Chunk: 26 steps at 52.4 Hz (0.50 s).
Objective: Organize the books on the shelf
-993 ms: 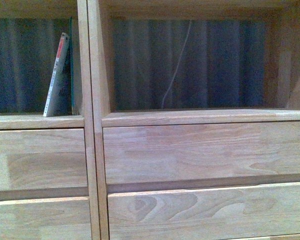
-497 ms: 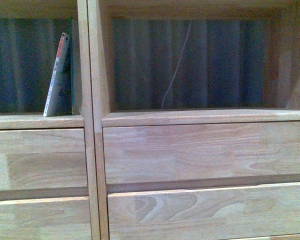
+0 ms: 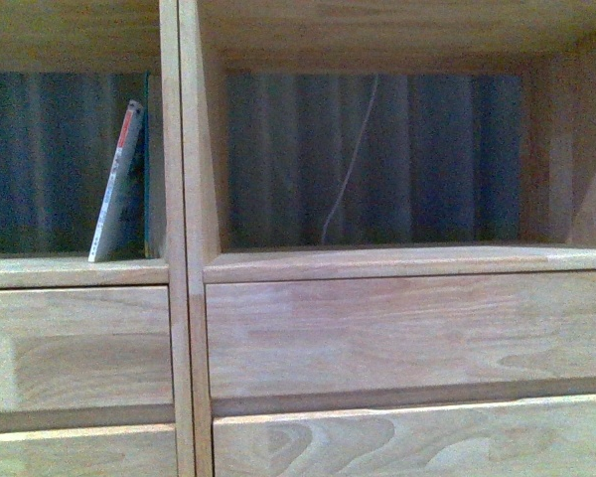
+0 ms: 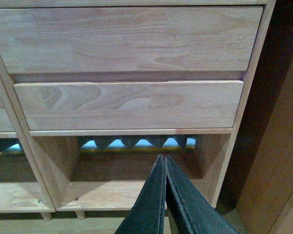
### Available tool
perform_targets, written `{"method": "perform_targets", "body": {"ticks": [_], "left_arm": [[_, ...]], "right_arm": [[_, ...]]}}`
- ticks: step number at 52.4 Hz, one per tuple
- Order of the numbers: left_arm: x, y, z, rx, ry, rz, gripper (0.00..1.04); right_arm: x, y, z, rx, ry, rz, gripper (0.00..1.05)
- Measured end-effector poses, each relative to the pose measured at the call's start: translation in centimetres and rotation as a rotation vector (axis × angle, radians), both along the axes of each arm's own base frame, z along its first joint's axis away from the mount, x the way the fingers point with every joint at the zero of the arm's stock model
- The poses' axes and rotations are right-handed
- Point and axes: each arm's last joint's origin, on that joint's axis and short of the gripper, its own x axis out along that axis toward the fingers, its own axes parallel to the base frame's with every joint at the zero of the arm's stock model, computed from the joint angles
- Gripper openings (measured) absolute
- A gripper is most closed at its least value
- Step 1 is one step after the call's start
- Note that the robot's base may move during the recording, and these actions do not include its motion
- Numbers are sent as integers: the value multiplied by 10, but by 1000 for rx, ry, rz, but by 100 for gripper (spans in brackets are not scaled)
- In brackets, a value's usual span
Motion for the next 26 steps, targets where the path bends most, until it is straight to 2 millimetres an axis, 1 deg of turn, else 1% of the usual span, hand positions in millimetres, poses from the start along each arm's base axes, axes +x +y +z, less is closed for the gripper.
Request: {"method": "perform_targets", "body": {"ticks": [10,13,16,26], "left_arm": [[-3,0,0,0,0,0,3],[-9,0,-5,0,34,0,3],[-13,0,-3,0,8,0,3],[-14,0,-3,0,5,0,3]], "right_arm": [[0,0,0,0,-1,0,3],[0,0,0,0,0,0,3],[0,0,0,0,0,0,3],[0,0,0,0,0,0,3]]}}
